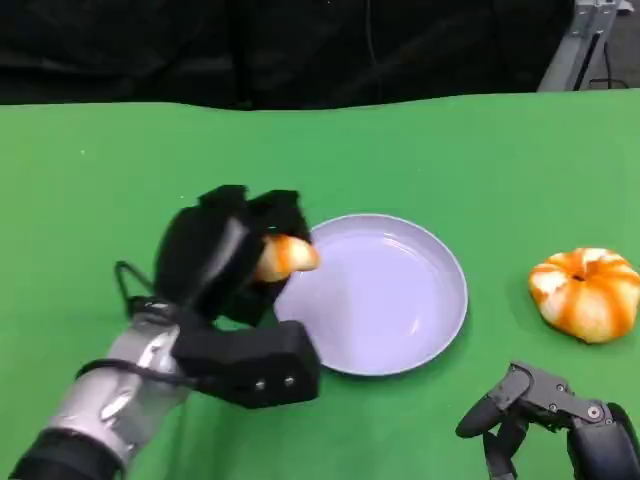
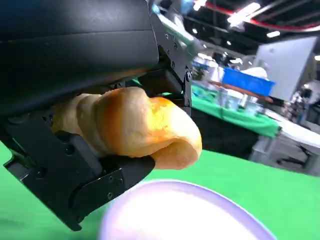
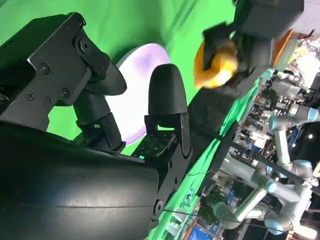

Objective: Grasp the bread from the table and place it into the plate.

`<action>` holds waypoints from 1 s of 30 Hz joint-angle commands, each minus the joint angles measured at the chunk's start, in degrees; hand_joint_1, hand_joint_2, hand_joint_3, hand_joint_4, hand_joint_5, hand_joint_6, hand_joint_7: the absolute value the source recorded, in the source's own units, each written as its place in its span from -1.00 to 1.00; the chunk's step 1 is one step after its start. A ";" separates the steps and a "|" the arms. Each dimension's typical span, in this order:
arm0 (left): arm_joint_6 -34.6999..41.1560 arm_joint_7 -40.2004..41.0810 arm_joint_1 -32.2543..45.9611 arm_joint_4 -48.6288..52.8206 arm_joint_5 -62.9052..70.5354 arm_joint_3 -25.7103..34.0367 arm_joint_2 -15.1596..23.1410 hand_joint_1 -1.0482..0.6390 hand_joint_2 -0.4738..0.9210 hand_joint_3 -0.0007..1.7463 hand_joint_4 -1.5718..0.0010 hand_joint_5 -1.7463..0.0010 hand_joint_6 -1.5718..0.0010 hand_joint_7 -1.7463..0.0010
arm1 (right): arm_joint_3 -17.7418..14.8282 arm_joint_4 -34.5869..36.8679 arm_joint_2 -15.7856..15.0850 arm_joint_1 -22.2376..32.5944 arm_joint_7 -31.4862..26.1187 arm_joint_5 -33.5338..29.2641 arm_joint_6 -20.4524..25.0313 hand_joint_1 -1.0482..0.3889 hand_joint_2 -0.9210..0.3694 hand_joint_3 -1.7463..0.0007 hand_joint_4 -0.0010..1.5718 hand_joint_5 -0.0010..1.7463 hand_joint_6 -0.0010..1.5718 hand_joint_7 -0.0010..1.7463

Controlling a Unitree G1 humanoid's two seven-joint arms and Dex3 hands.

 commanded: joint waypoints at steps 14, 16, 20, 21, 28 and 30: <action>2.61 -2.32 -12.20 18.95 -0.22 -4.11 -10.61 0.11 0.28 0.07 -0.02 -1.00 -0.08 -0.29 | 0.14 -0.84 -0.25 0.71 -0.13 0.20 0.58 0.64 -0.05 -0.57 0.04 1.00 0.04 0.43; 2.43 -2.17 -12.42 19.41 -0.24 -4.12 -10.69 0.11 0.28 0.06 -0.01 -1.00 -0.09 -0.27 | 0.14 -0.85 -0.25 0.71 -0.13 0.20 0.58 0.64 -0.05 -0.57 0.04 1.00 0.04 0.43; 2.27 -2.01 -12.61 19.81 -0.29 -4.15 -10.74 0.11 0.29 0.05 -0.01 -1.00 -0.10 -0.26 | 0.15 -0.86 -0.25 0.72 -0.13 0.20 0.61 0.64 -0.05 -0.57 0.04 1.00 0.05 0.43; 2.25 -2.00 -12.63 19.84 -0.29 -4.15 -10.74 0.11 0.29 0.04 -0.01 -1.00 -0.10 -0.25 | 0.15 -0.86 -0.25 0.72 -0.13 0.20 0.61 0.64 -0.05 -0.57 0.04 1.00 0.05 0.43; 7.92 -27.97 -12.57 11.28 -0.74 -7.70 -6.62 -0.92 0.98 -0.46 0.98 0.95 0.97 0.97 | 0.13 -0.62 -0.24 0.40 -0.42 -0.12 0.30 0.64 -0.04 -0.58 0.04 0.99 0.05 0.43; 8.77 -30.89 -11.95 8.91 -1.18 -7.39 -5.85 -0.94 1.00 -0.46 1.00 0.99 0.98 0.99 | 0.07 -0.62 -0.29 0.36 -0.29 0.16 0.30 0.63 -0.03 -0.58 0.05 1.00 0.05 0.43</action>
